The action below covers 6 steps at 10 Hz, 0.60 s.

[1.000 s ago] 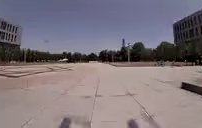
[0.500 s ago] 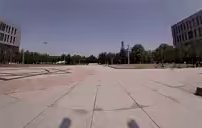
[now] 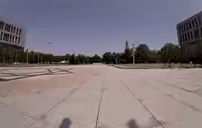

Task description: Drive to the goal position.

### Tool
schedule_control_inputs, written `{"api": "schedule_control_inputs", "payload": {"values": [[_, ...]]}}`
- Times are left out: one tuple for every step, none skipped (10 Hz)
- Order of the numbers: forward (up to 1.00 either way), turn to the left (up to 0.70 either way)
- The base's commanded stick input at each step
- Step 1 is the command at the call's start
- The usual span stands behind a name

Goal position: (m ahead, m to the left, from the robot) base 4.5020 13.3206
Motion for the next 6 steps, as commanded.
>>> {"api": "schedule_control_inputs", "payload": {"values": [[1.00,0.00],[1.00,0.00],[1.00,0.00],[1.00,0.00],[1.00,0.00],[1.00,0.00]]}}
